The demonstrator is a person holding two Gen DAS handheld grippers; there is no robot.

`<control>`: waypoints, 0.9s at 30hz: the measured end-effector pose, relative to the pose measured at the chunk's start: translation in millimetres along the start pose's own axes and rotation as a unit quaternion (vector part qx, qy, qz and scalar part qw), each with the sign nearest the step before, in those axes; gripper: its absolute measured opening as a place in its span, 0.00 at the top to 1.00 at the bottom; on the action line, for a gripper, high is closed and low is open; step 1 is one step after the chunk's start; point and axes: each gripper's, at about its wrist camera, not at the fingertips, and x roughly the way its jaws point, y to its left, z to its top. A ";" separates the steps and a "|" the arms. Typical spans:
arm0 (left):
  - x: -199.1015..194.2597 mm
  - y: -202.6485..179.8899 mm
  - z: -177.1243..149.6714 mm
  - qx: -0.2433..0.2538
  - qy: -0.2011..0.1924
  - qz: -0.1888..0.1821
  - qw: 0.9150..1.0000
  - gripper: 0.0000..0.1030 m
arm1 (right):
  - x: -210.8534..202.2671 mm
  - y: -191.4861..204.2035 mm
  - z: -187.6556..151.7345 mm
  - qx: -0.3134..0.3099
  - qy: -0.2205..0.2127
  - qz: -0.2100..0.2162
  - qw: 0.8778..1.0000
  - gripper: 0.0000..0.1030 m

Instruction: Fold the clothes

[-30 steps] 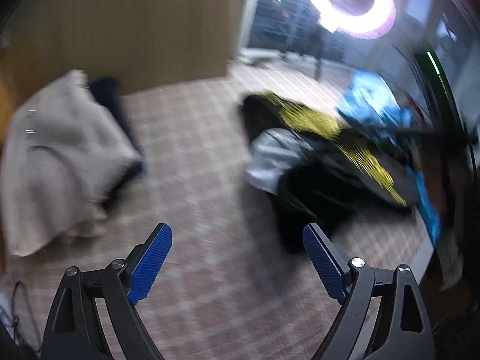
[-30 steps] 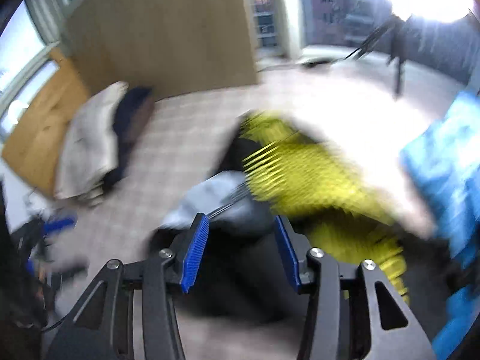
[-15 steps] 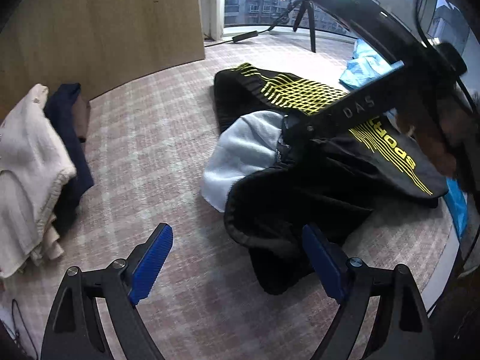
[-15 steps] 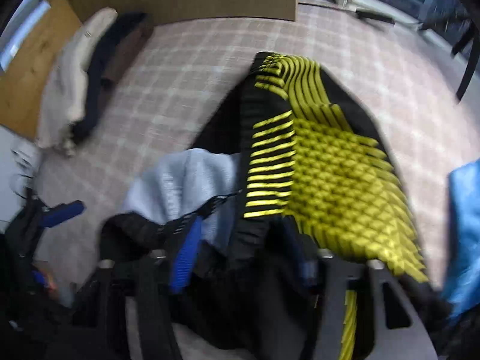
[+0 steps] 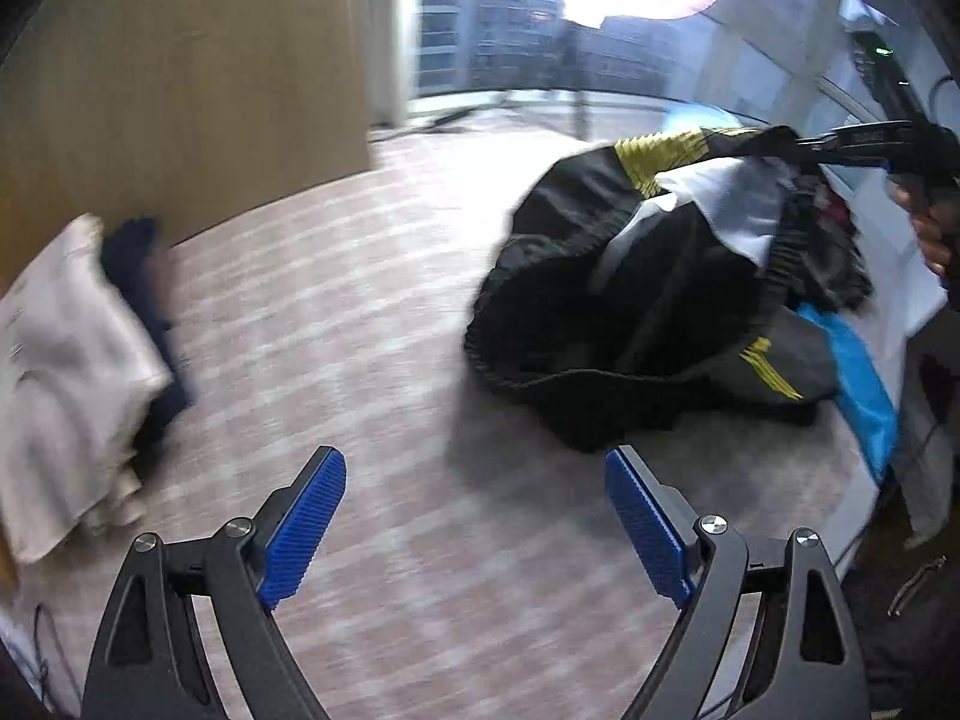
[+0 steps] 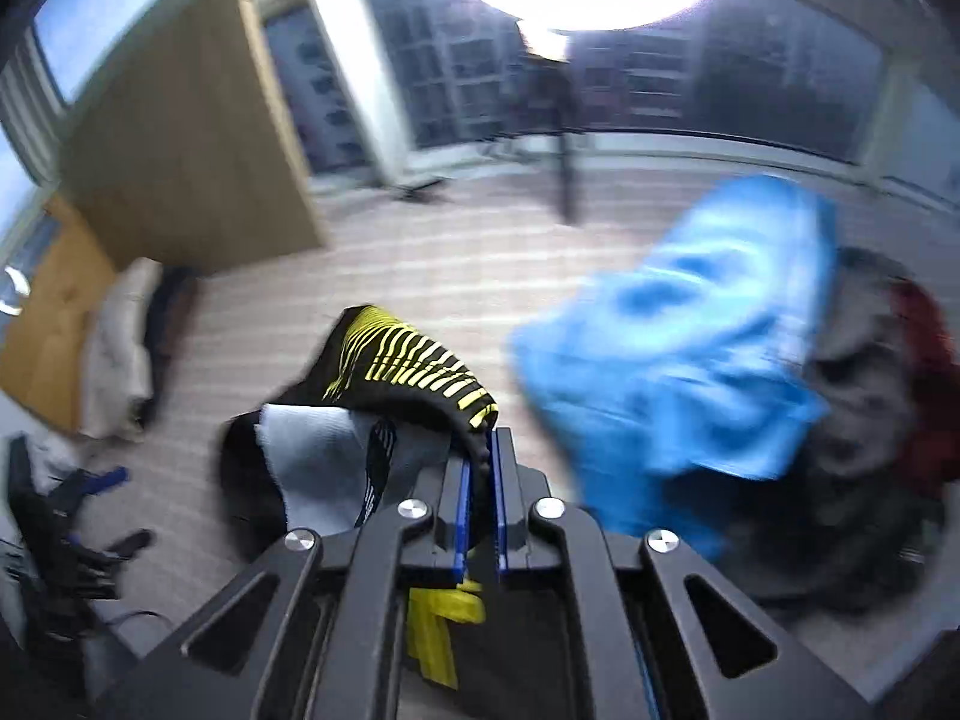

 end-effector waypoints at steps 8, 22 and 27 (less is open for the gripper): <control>43.4 -39.5 27.9 0.044 0.009 0.009 0.999 0.15 | 9.1 -50.1 -30.1 0.026 0.022 -0.014 0.999 0.94; 98.0 -35.1 75.0 0.044 0.061 0.020 0.997 0.97 | -7.0 -50.1 -20.4 0.004 -0.023 0.047 0.999 0.94; -15.5 -24.9 87.0 0.042 -0.021 0.021 0.999 0.97 | -52.7 -43.3 -27.7 0.010 -0.058 0.073 0.996 0.94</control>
